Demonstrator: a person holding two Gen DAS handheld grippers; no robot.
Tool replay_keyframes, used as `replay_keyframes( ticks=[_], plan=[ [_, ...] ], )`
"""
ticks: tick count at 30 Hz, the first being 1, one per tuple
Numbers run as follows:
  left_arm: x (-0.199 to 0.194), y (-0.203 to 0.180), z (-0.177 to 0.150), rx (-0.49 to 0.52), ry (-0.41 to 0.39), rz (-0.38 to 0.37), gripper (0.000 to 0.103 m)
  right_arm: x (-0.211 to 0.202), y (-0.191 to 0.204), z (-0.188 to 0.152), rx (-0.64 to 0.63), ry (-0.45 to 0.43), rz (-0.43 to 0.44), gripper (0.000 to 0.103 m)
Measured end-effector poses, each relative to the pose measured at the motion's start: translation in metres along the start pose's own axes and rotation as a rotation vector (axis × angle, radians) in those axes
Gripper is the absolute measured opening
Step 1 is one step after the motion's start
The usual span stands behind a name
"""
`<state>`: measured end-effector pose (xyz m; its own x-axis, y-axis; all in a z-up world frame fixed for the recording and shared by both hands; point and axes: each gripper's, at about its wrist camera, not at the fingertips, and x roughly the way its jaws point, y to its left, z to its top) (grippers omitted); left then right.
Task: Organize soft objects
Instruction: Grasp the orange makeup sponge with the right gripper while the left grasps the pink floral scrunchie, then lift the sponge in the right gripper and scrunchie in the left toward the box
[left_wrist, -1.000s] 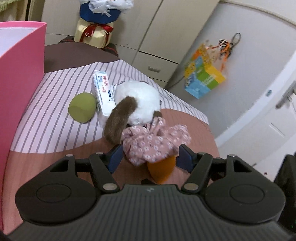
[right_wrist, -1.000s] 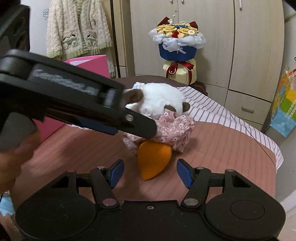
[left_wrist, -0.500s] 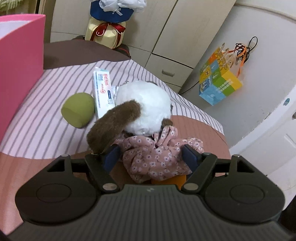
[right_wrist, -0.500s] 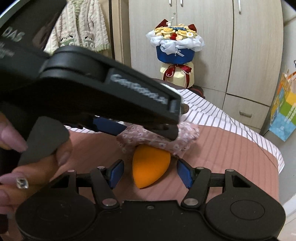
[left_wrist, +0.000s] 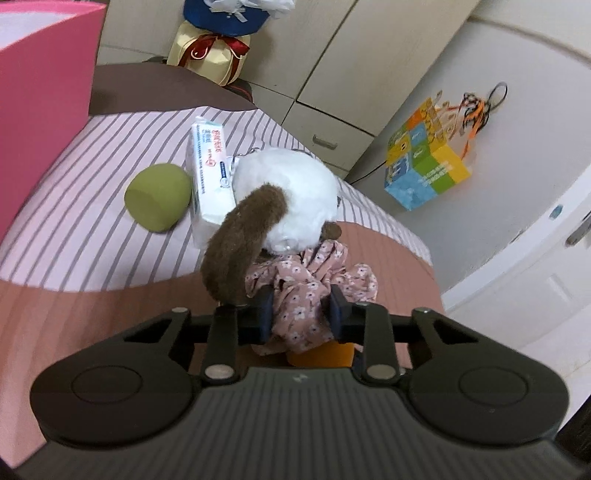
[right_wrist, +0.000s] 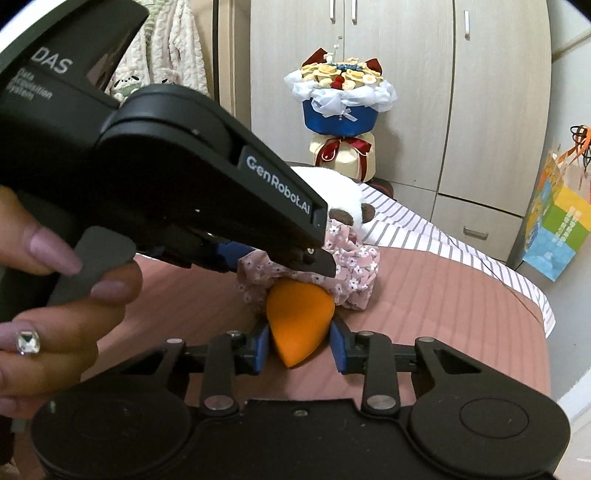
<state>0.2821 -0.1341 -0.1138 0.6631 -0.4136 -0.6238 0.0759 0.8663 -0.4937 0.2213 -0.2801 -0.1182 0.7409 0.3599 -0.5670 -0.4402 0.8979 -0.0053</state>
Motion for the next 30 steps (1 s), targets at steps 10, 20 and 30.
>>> replay_keyframes(
  ticks=[10, 20, 30],
  plan=[
    [-0.013, 0.012, -0.009, -0.045, -0.011, -0.05, 0.018, -0.014, 0.012, -0.009, 0.056, 0.0, -0.063, 0.037],
    [-0.032, 0.016, -0.015, 0.013, 0.039, -0.022, 0.018, -0.038, 0.014, -0.02, 0.069, -0.007, -0.162, 0.038],
    [-0.047, 0.015, -0.026, 0.118, 0.048, 0.002, 0.018, -0.047, 0.006, -0.022, 0.102, -0.008, -0.18, 0.038]
  ],
)
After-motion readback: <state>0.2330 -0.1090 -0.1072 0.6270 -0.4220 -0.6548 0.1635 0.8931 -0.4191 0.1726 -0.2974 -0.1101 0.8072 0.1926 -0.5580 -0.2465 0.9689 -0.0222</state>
